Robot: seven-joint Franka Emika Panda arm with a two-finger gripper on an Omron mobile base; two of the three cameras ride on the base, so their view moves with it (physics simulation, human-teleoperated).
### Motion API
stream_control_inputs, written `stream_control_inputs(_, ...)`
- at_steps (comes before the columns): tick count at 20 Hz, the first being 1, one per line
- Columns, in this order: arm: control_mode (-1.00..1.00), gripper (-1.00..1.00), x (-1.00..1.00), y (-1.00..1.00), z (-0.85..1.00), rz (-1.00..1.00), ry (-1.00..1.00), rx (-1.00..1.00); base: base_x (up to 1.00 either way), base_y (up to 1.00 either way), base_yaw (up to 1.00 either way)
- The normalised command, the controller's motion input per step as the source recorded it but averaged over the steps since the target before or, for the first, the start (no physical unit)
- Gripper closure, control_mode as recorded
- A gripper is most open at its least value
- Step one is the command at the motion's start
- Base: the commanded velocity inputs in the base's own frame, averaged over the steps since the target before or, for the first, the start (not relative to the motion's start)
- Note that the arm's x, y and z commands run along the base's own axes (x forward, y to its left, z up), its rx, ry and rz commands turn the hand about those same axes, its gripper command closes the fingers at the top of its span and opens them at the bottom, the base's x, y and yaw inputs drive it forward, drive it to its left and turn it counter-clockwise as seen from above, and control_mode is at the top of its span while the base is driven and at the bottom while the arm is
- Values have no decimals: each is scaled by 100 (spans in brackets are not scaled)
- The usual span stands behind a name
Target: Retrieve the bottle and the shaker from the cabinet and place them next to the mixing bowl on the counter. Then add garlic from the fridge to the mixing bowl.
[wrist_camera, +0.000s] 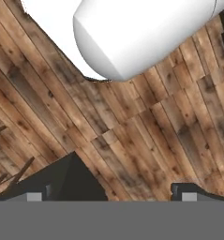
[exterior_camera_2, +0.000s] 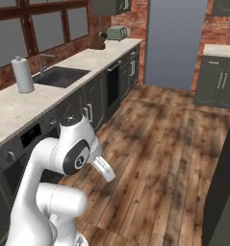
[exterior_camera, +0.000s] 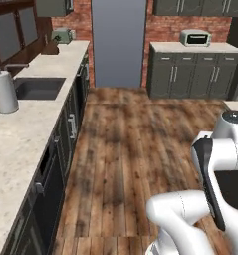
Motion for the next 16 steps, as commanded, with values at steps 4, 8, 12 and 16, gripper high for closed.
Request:
stream_control_inputs(4, 100, -100, 0, 0, 0, 0, 0, 0, 29, -17, -38)
stream_control_inputs(8, 100, -100, 0, 0, 0, 0, 0, 0, 25, -26, -31)
stream_control_inputs(12, 100, -100, 0, 0, 0, 0, 0, 0, 17, 0, -39)
stream_control_inputs(16, 100, -100, 0, 0, 0, 0, 0, 0, 68, 29, -32)
